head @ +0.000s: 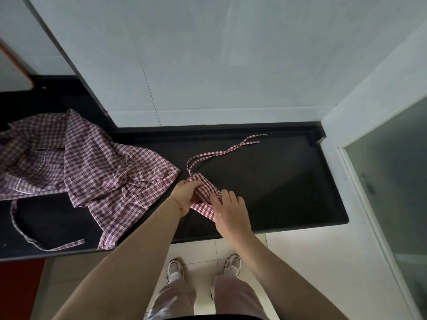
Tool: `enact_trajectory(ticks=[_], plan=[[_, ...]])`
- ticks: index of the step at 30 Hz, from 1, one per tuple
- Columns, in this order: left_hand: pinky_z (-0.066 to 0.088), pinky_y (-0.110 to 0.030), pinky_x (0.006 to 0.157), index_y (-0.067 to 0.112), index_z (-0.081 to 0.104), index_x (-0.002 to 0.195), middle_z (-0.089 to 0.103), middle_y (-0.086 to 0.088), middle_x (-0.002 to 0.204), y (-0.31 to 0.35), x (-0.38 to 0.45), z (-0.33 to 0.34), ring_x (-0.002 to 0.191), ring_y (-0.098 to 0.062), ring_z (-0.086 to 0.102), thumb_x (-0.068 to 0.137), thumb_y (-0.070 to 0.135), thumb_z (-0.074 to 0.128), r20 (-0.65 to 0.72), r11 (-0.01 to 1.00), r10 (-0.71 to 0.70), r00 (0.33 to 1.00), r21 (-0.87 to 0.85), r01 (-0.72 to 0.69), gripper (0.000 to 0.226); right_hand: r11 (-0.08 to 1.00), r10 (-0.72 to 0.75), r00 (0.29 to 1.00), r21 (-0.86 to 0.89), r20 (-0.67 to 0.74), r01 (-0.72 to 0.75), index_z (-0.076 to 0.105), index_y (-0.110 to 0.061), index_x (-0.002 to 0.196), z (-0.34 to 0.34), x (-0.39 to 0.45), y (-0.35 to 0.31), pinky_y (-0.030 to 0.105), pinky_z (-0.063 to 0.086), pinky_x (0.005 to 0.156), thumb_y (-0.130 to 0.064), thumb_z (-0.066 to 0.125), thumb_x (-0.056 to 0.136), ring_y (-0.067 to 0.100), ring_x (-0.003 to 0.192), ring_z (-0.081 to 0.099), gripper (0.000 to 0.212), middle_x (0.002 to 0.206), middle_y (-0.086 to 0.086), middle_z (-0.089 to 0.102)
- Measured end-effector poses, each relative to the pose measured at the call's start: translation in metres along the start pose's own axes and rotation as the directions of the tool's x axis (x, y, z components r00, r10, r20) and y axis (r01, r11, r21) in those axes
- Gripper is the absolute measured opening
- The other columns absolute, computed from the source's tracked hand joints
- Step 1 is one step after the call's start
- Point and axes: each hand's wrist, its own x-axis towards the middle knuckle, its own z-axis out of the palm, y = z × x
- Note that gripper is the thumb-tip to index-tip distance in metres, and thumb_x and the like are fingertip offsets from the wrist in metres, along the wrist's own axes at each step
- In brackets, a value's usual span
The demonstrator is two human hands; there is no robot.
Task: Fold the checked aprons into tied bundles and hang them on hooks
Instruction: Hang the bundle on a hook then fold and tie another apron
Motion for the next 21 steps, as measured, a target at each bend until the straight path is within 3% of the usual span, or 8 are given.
enact_trajectory(ticks=[5, 8, 11, 14, 17, 18, 19, 21], plan=[[0.054, -0.031, 0.083, 0.003, 0.052, 0.130, 0.066, -0.013, 0.121, -0.006, -0.002, -0.004, 0.107, -0.025, 0.066, 0.095, 0.029, 0.064, 0.038, 0.999, 0.047, 0.998, 0.013, -0.048, 0.045, 0.975, 0.173, 0.969, 0.106, 0.176, -0.194, 0.044, -0.015, 0.139, -0.014, 0.013, 0.002, 0.034, 0.052, 0.091, -0.024, 0.061, 0.096, 0.025, 0.111, 0.061, 0.046, 0.127, 0.011, 0.056], [0.052, -0.036, 0.094, 0.007, 0.056, 0.130, 0.066, -0.009, 0.117, -0.005, -0.012, 0.003, 0.106, -0.022, 0.064, 0.098, 0.031, 0.059, -0.016, 0.970, 0.130, 0.991, 0.211, -0.124, 0.040, 0.836, 0.347, 0.865, 0.299, 0.364, -0.461, 0.058, -0.019, 0.111, -0.029, 0.035, 0.016, 0.031, 0.055, 0.084, -0.021, 0.055, 0.099, 0.017, 0.093, 0.065, 0.012, 0.105, 0.001, 0.065], [0.052, -0.036, 0.093, 0.010, 0.052, 0.135, 0.063, -0.005, 0.113, -0.003, -0.013, 0.004, 0.103, -0.019, 0.061, 0.100, 0.026, 0.056, -0.051, 0.948, 0.122, 0.991, 0.302, -0.101, 0.039, 0.778, 0.381, 0.840, 0.356, 0.387, -0.517, 0.061, -0.022, 0.098, -0.045, 0.051, 0.029, 0.027, 0.052, 0.072, -0.017, 0.055, 0.098, 0.015, 0.086, 0.065, 0.008, 0.095, -0.003, 0.065], [0.048, -0.043, 0.101, 0.017, 0.045, 0.143, 0.060, -0.005, 0.126, 0.010, -0.018, 0.003, 0.115, -0.022, 0.057, 0.098, 0.027, 0.058, 0.041, 0.968, 0.076, 0.996, 0.237, -0.084, 0.048, 0.791, 0.408, 0.877, 0.382, 0.254, -0.478, 0.062, -0.021, 0.109, -0.067, 0.062, 0.036, 0.026, 0.046, 0.065, -0.016, 0.057, 0.096, 0.018, 0.089, 0.065, 0.016, 0.100, -0.002, 0.066], [0.047, -0.042, 0.105, 0.016, 0.038, 0.147, 0.052, -0.006, 0.138, 0.025, -0.023, 0.014, 0.121, -0.022, 0.053, 0.095, 0.017, 0.062, 0.020, 0.929, 0.299, 0.954, 0.221, -0.296, 0.057, 0.942, 0.310, 0.933, 0.196, -0.184, -0.274, 0.060, -0.013, 0.127, -0.080, 0.069, 0.042, 0.033, 0.054, 0.078, -0.011, 0.068, 0.088, 0.023, 0.098, 0.066, 0.040, 0.112, 0.006, 0.067], [0.047, -0.039, 0.105, 0.014, 0.036, 0.146, 0.049, -0.006, 0.139, 0.028, -0.025, 0.018, 0.122, -0.022, 0.052, 0.092, 0.014, 0.065, -0.065, 0.867, 0.440, 0.896, 0.292, -0.404, 0.062, 0.970, 0.238, 0.914, 0.121, -0.328, -0.209, 0.061, -0.010, 0.127, -0.079, 0.070, 0.043, 0.038, 0.054, 0.086, -0.010, 0.068, 0.087, 0.027, 0.104, 0.065, 0.041, 0.117, 0.011, 0.067], [0.046, -0.039, 0.106, 0.012, 0.036, 0.145, 0.046, -0.008, 0.139, 0.030, -0.030, 0.020, 0.124, -0.022, 0.049, 0.088, 0.013, 0.068, -0.151, 0.750, 0.610, 0.778, 0.424, -0.507, 0.065, 0.983, 0.184, 0.892, 0.076, -0.413, -0.168, 0.060, -0.008, 0.127, -0.075, 0.071, 0.043, 0.044, 0.052, 0.096, -0.009, 0.064, 0.088, 0.032, 0.113, 0.062, 0.040, 0.122, 0.015, 0.065], [0.038, -0.046, 0.112, 0.008, 0.039, 0.142, 0.043, -0.013, 0.141, 0.027, -0.029, 0.017, 0.132, -0.028, 0.042, 0.080, 0.010, 0.069, -0.088, 0.311, 0.919, 0.384, 0.760, -0.571, 0.068, 0.993, 0.116, 0.912, 0.033, -0.393, -0.112, 0.058, -0.008, 0.131, -0.057, 0.067, 0.043, 0.053, 0.041, 0.110, -0.011, 0.055, 0.089, 0.039, 0.127, 0.053, 0.042, 0.133, 0.020, 0.058]])
